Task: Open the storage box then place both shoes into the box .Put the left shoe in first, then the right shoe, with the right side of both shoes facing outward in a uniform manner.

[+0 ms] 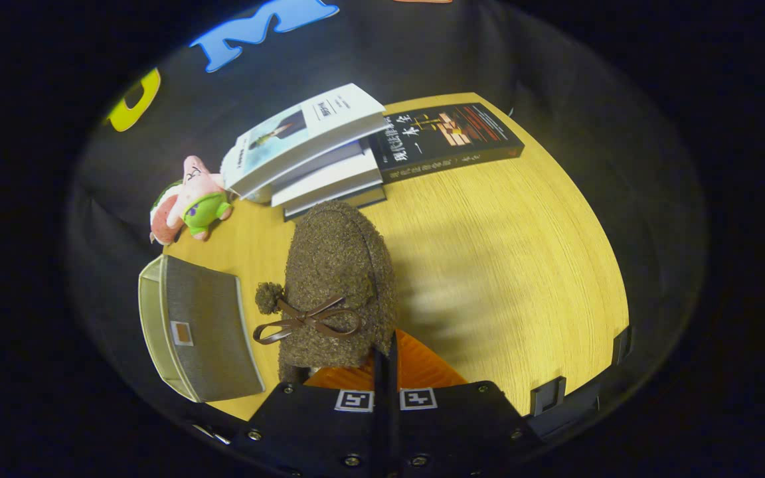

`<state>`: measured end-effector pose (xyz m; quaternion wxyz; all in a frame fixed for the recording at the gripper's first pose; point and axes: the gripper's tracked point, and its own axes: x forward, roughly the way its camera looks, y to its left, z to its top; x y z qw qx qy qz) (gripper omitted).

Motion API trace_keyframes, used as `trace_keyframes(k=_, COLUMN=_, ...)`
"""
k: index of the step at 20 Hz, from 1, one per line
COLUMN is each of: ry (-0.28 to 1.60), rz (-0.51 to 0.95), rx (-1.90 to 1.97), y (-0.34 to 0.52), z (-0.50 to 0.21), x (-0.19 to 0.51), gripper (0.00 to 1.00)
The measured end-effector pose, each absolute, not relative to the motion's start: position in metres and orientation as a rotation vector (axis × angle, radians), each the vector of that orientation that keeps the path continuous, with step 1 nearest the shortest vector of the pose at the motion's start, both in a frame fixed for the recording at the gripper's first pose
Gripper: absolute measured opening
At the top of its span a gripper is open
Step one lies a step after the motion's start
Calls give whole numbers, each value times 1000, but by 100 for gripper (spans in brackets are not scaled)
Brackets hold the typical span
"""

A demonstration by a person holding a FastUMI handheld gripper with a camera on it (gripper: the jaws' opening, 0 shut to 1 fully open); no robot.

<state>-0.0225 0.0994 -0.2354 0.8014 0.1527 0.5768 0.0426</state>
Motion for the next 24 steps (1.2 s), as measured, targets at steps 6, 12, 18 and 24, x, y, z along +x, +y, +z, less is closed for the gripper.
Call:
trace_keyframes(k=6, ry=1158, rz=147, rx=328, y=151, z=-178, x=-21, gripper=0)
trace_keyframes(k=12, ry=1106, rz=237, rx=302, y=215, z=-132, x=-24, gripper=0)
trace_keyframes(k=18, ry=1105, rz=373, rx=296, y=313, z=-119, x=-25, gripper=0)
trace_keyframes(k=24, ry=1163, rz=440, rx=255, y=381, z=-143, x=-38, gripper=0)
